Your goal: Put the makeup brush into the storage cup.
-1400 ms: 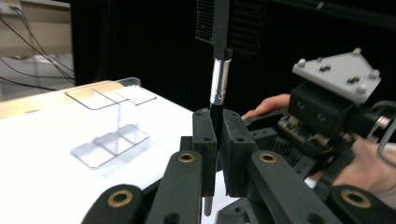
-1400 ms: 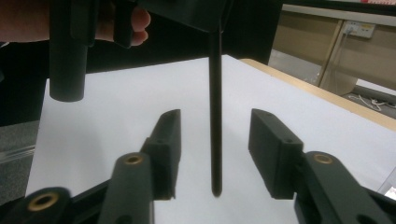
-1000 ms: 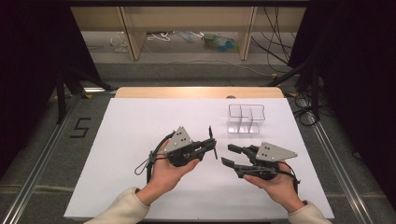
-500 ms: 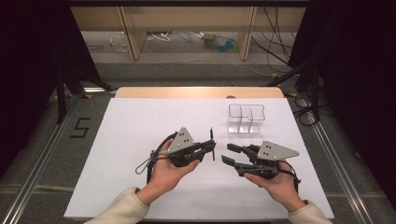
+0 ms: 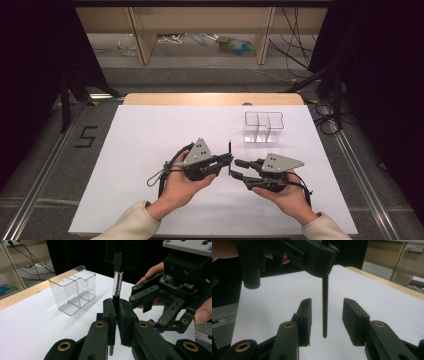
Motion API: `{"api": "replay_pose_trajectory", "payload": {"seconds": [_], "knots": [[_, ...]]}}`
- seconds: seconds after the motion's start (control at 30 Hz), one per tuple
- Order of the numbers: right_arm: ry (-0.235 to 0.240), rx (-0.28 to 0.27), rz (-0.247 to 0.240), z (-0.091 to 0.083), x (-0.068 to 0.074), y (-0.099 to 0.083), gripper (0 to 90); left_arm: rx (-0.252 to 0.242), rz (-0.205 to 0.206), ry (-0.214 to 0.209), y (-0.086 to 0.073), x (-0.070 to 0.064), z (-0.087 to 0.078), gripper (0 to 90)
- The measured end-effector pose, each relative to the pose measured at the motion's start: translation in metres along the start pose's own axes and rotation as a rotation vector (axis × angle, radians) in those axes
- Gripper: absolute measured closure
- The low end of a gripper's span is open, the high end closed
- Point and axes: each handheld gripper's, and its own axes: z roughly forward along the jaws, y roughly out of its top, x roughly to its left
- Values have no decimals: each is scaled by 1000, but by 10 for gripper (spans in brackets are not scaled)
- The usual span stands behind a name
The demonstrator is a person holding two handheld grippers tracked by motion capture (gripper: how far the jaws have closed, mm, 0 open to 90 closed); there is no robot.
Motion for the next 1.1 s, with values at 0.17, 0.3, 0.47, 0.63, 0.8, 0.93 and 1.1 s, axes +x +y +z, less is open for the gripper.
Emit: {"api": "replay_pose_trajectory", "payload": {"seconds": [0.17,0.3,0.47,0.63,0.8,0.93,1.1], "knots": [[13,-14,-11,8,2,1,658,-2,-2,-7,0,0,0,858],[14,-8,-12,10,2,2,689,-3,-8,-8,0,-1,0,858],[8,-3,-16,11,2,3,732,-1,-10,-11,-1,-1,1,858],[2,-28,-21,14,3,2,782,2,-13,-14,-2,-1,2,858],[6,-30,-34,12,2,2,850,-1,-18,-17,-2,-1,2,857],[-10,-49,-34,11,2,3,857,-10,-24,-29,-2,0,3,848],[-4,-53,-11,9,-3,2,858,-50,-29,-38,-2,2,-1,697]]}}
